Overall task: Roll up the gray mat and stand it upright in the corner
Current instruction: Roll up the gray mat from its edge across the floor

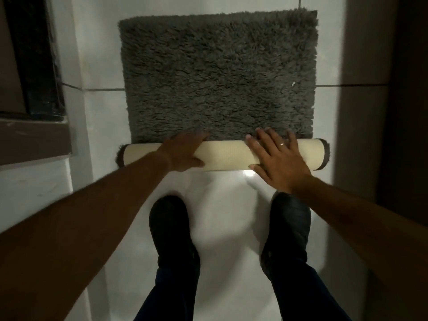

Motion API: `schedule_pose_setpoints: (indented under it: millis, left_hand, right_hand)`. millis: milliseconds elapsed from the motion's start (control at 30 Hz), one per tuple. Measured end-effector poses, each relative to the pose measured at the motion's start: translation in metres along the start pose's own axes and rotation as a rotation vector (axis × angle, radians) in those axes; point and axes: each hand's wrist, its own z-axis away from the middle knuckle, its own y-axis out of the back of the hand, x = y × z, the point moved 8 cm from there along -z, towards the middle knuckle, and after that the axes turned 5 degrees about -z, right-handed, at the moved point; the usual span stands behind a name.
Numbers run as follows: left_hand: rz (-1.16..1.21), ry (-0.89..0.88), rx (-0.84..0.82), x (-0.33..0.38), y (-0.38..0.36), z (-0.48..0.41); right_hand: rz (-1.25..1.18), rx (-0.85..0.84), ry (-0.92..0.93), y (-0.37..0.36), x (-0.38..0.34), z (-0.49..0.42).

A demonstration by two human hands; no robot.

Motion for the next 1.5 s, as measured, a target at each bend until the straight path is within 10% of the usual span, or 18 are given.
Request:
schedule_pose_setpoints:
  millis: [200, 367, 700, 900, 1100, 1200, 1333, 1500]
  left_hand:
    - [-0.132, 0.012, 0.707, 0.011, 0.025, 0.043]
    - [-0.372, 0.074, 0.419, 0.008, -0.003, 0.012]
    - [-0.309, 0.139, 0.594, 0.005, 0.042, 0.0]
    - [-0.156, 0.112, 0.036, 0.005, -0.022, 0.014]
    - [0.114, 0.103, -0.122, -0.008, -0.004, -0.002]
    - [0.114, 0.132, 0.001, -0.017, 0.018, -0.006]
    - [-0.062, 0.003, 0.563, 0.001, 0.04, 0.025]
    - [-0.369, 0.067, 0.339, 0.003, 0.02, 0.003]
  right_hand:
    - [0.003, 0.019, -0.168, 0.006, 0.007, -0.025]
    - [0.08, 0.019, -0.187, 0.029, 0.027, -0.061]
    - [-0.042, -0.05, -0.072, 0.04, 0.039, -0.063]
    - [-0.225, -0.408, -0.051, 0.005, 0.019, -0.025]
    - [-0.025, 0.054, -0.078, 0.013, 0.003, 0.023]
    - [0.075, -0.018, -0.097, 0.007, 0.008, 0.009]
    - [0.139, -0.101, -0.102, 0.022, 0.042, -0.055]
    - [0.256, -0.125, 0.027, 0.048, 0.051, -0.086]
